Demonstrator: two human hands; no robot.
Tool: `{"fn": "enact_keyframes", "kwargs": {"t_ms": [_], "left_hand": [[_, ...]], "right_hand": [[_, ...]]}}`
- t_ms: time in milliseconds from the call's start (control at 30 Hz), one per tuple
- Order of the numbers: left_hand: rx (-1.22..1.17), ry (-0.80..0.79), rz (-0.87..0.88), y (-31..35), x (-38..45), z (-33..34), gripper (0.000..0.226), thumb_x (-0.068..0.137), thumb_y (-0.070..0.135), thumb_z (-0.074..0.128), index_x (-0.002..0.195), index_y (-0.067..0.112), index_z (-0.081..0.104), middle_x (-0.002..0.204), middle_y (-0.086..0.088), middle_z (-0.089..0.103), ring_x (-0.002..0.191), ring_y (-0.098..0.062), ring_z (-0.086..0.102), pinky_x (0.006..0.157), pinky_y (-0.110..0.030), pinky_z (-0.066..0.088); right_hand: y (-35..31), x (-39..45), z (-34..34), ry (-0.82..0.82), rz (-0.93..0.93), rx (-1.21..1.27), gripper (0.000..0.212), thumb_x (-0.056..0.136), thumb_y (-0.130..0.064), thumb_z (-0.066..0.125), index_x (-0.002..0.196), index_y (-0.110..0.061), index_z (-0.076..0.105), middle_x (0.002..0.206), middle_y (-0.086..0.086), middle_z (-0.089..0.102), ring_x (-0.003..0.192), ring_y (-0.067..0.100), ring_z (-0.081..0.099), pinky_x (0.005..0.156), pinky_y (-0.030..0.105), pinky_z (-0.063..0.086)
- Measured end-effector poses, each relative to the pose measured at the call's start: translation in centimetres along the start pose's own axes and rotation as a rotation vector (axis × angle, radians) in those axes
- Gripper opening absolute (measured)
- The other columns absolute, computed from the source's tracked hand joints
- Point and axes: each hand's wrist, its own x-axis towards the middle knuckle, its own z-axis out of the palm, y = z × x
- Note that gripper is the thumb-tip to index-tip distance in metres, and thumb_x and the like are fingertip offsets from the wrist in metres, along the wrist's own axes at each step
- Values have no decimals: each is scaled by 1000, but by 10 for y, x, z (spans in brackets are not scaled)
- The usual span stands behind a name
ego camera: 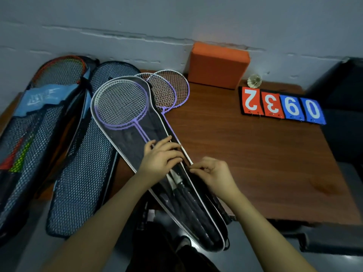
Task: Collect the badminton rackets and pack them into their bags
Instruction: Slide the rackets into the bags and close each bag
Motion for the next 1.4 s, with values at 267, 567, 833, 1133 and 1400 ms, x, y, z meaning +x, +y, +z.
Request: {"fn": "enact_keyframes", "kwargs": {"t_ms": [267,567,833,1133,1400], "left_hand": [[-35,73,-133,6,19,15,20,93,30,51,102,28,70,135,9,51,139,-15,24,112,-44,5],[60,83,-109,42,0,34,30,94,25,46,121,26,59,146,-2,38,140,-26,17,108,-44,4],[-42,-15,-23,66,-44,54,40,88,43,32,97,27,68,132,5,53,137,-25,27,101,-40,13],[19,71,-51,75,-13,56,21,94,31,50,96,31,70,122,8,56,137,-19,28,103,-40,11],[-15,63,-133,82,-7,72,23,95,29,48,107,26,67,138,2,45,139,-21,23,106,-37,7]], "right_hand": [[21,-36,-34,-63,132,-28,8,79,-11,72,82,-18,76,74,-11,66,72,6,63,70,28,52],[23,-70,-42,40,210,115,9,79,-5,71,77,-12,75,74,-2,67,69,5,62,66,15,46],[20,-69,-36,-7,72,-12,10,79,-9,71,77,-18,75,71,-12,64,69,5,59,66,22,48],[44,-103,-54,120,-47,-338,6,76,-17,70,72,-14,71,63,-12,53,61,13,52,57,31,46],[59,-122,-56,-31,35,-576,7,78,-26,62,78,-22,69,76,-6,66,72,22,58,66,30,30]]}}
